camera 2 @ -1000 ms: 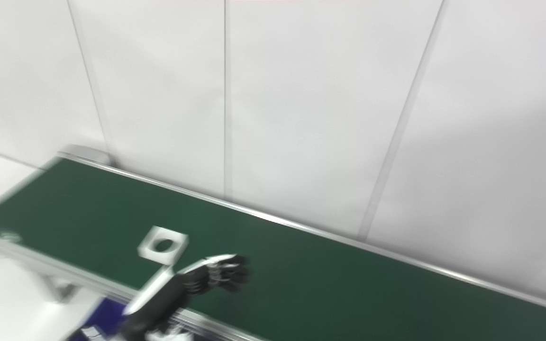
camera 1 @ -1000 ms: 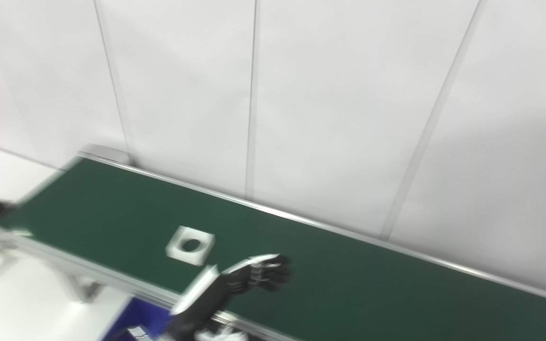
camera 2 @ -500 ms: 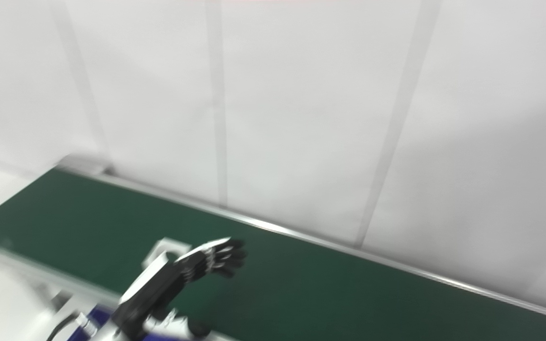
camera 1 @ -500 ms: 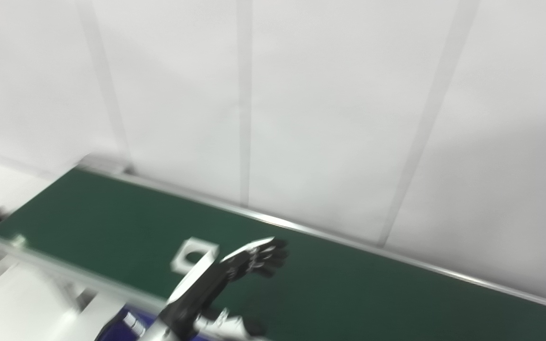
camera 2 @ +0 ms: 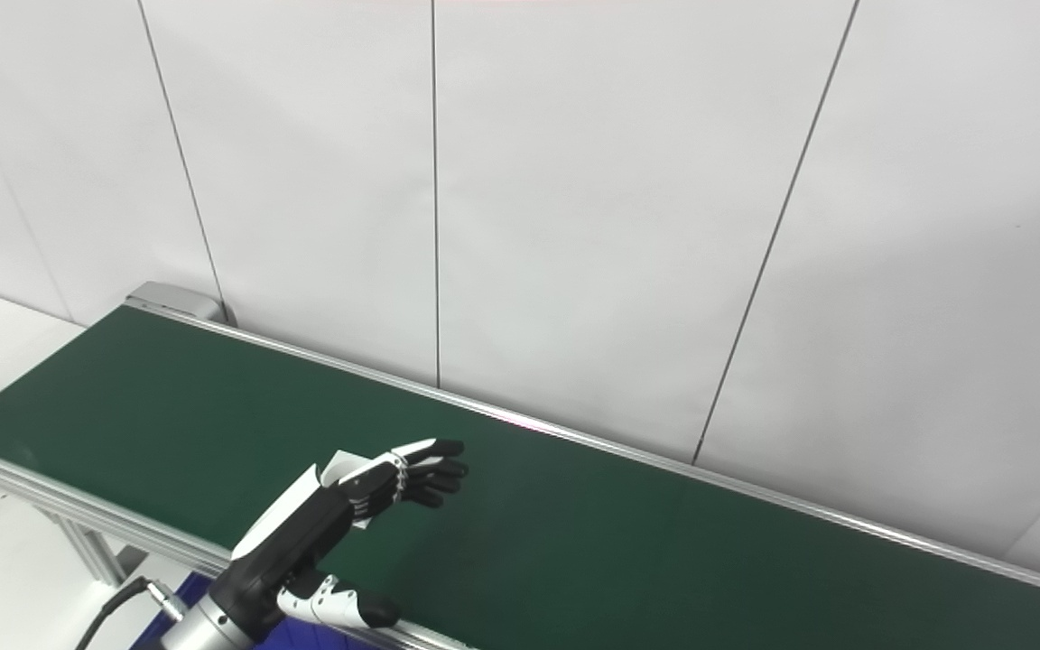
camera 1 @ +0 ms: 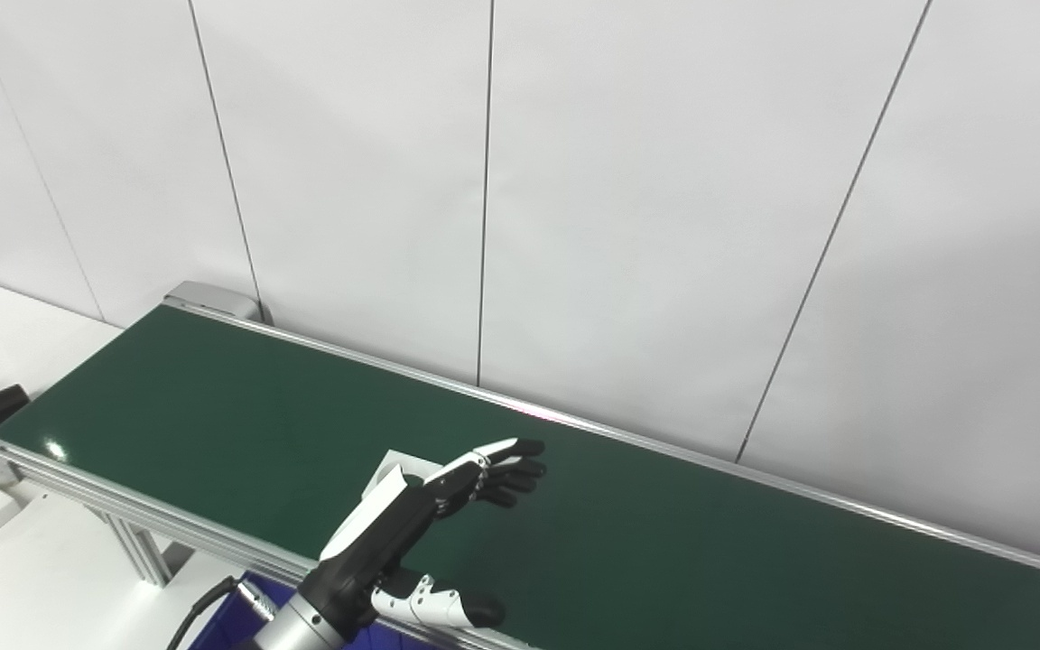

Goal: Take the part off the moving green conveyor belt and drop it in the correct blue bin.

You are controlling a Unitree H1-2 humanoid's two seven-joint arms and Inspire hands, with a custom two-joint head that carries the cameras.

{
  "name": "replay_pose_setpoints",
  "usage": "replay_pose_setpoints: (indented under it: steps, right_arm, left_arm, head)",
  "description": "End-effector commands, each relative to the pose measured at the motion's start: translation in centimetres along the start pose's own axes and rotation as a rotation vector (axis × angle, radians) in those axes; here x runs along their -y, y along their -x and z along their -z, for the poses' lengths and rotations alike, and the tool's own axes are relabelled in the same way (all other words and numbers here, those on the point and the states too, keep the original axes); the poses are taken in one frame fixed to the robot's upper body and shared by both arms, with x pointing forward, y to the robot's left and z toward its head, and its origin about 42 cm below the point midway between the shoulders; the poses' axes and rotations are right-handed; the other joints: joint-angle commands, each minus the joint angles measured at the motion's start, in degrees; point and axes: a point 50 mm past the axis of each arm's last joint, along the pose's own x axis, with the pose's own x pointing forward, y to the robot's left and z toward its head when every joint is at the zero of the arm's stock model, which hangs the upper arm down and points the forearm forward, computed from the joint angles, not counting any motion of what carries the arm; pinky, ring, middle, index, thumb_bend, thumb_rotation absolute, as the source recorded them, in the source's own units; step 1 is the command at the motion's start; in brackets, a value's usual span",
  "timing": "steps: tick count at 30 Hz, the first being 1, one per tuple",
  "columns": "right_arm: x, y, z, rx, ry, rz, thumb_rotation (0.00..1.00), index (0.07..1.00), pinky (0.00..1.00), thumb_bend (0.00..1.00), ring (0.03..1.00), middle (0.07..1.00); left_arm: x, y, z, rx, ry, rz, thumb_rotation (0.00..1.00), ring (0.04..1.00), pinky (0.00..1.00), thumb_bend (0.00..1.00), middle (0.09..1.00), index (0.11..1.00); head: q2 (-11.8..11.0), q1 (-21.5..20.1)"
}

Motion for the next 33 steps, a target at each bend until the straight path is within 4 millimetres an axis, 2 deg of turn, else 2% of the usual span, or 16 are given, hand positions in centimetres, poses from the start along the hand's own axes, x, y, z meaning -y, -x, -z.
replay_pose_setpoints:
  steps: [1,10,12,19,33]
  right_arm:
    - [-0.1,-0.4,-1.2,0.08,-0.003,0.003,0.59,0.841,0.62,0.45,0.739,0.791]
    - [0.0,-0.4,-1.3,0.077,0.001,0.0,0.58,0.847,0.63,0.43,0.751,0.795]
    - [0.0,-0.5,-1.4,0.076,0.005,-0.001,0.6,0.85,0.63,0.45,0.752,0.795]
    - [0.1,-0.6,-1.5,0.081,0.008,-0.001,0.61,0.85,0.63,0.45,0.749,0.793]
    - [0.3,-0.5,-1.9,0.084,0.001,0.002,0.55,0.848,0.63,0.45,0.748,0.791]
  left_arm:
    - [-1.1,-0.6,-0.5,0.025,-0.052,-0.004,0.68,0.82,0.76,0.87,0.86,0.894]
    - [-3.0,-1.8,0.2,-0.048,-0.141,0.019,0.52,0.864,0.83,0.85,0.884,0.894]
    - [-3.4,-2.3,0.5,-0.062,-0.165,0.022,0.45,0.853,0.8,0.84,0.882,0.893]
    - [-4.7,-4.2,1.5,-0.104,-0.286,0.039,0.33,0.853,0.79,0.82,0.878,0.894]
    - [-5.1,-8.8,3.3,-0.165,-0.635,0.149,0.13,0.84,0.76,0.84,0.87,0.881]
  head:
    - [0.13,-0.07]
    - [1.26,-0.26]
    - [1.65,-0.38]
    - [2.7,-0.73]
    - [4.27,-1.47]
